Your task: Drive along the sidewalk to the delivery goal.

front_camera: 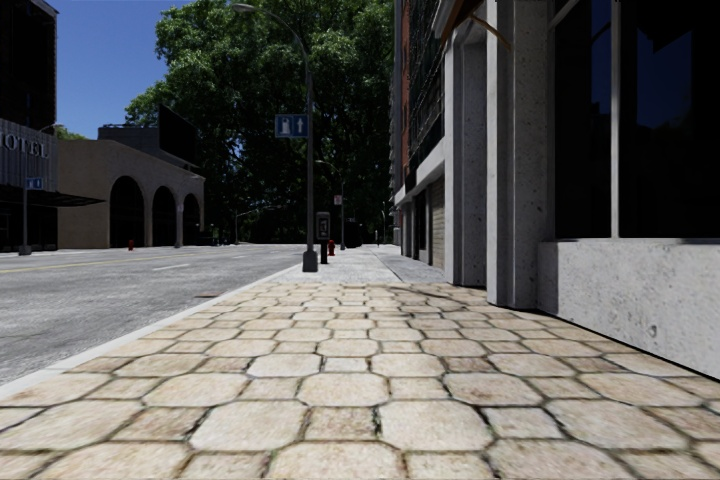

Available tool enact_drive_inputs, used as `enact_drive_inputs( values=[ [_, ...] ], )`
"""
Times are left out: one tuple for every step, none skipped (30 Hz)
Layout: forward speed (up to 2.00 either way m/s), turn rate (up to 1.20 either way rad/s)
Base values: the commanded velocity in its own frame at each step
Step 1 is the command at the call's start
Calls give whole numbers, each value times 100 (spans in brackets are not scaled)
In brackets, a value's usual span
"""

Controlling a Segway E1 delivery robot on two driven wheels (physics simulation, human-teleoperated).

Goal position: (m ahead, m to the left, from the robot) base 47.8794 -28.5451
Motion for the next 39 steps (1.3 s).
enact_drive_inputs(
  values=[
    [200,0],
    [200,0],
    [200,0],
    [200,0],
    [200,0],
    [200,0],
    [200,0],
    [200,0],
    [200,0],
    [200,0],
    [200,0],
    [200,0],
    [200,0],
    [200,0],
    [200,0],
    [200,0],
    [200,0],
    [200,0],
    [200,0],
    [200,0],
    [200,0],
    [200,0],
    [200,0],
    [200,0],
    [200,0],
    [200,0],
    [200,0],
    [200,0],
    [200,0],
    [200,0],
    [200,0],
    [200,0],
    [200,0],
    [200,0],
    [200,0],
    [200,0],
    [200,0],
    [200,0],
    [200,0]
  ],
)
